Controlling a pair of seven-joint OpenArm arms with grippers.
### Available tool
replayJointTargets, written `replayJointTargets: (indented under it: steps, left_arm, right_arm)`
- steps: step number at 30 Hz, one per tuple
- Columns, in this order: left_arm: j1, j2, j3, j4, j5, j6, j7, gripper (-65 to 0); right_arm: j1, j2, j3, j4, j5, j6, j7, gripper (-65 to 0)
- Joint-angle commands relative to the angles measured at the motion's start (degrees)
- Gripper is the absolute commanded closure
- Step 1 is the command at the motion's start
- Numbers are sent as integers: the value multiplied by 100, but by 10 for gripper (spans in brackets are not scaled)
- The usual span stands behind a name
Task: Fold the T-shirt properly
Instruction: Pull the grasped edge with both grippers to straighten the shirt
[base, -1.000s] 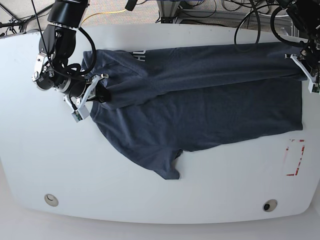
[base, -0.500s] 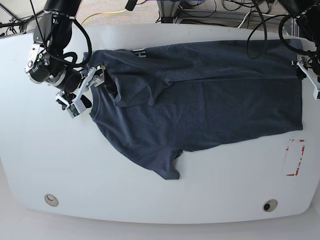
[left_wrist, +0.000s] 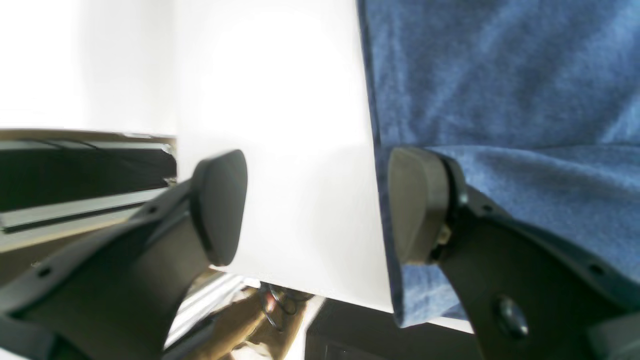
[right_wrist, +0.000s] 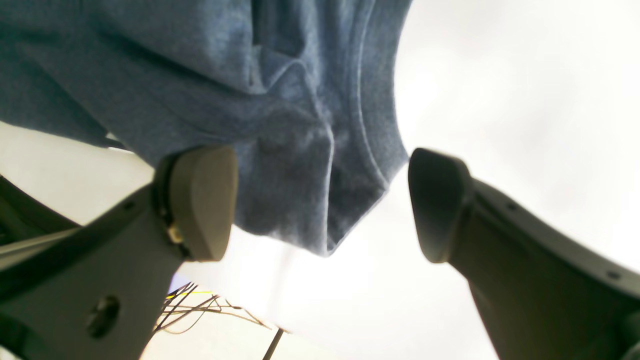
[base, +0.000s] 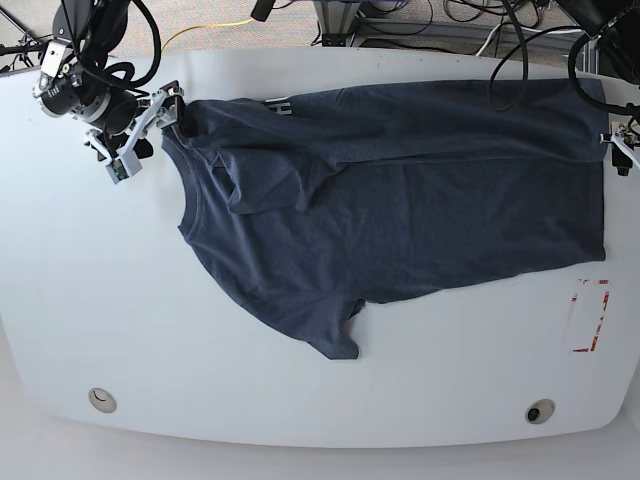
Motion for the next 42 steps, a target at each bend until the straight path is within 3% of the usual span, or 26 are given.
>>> replayJointTargets:
  steps: [1,6,12,20,28,30,34,37,42]
  left_arm:
    - [206,-82,-30,218,-29,12,-60,-408]
    - [540,288,-83,235,-20,12,-69,-408]
    - [954,437,-241,130,-20,12,-113,-408]
    - [1200,490,-188,-565,-3,12,-852,-408]
    - [1077,472,76,-1356,-11,12,-922,-389]
    - [1033,472,111,-1408,-11,12,-922,-329]
    - [1024,472,137,-1400,-3,12,-922,-114]
    - [1024,472,146,-1400,-3,12,-922,-76]
    - [1077,384,146,-1321,6,12,-922,-75]
  right_arm:
    - [-17,117,71,3,0,12,48,-498]
    - [62,-59,44,-77,-651,12,48,-498]
    - [150,-296,-114,-103,-1266,12,163,-499]
    - [309,-463,-342,-542,-1468,12,312,-496]
    - [238,-454,-342,-578,-1477,12,427,-491]
    - [238,-454,-342,-578,-1477,12,427,-452]
    - [229,-445,-325,-578,-1477,12,427,-181]
    - [221,-366,-325,-578,-1512,12,427,-5]
    - [-34,-199,-316,-542,-1574,12,418,-6]
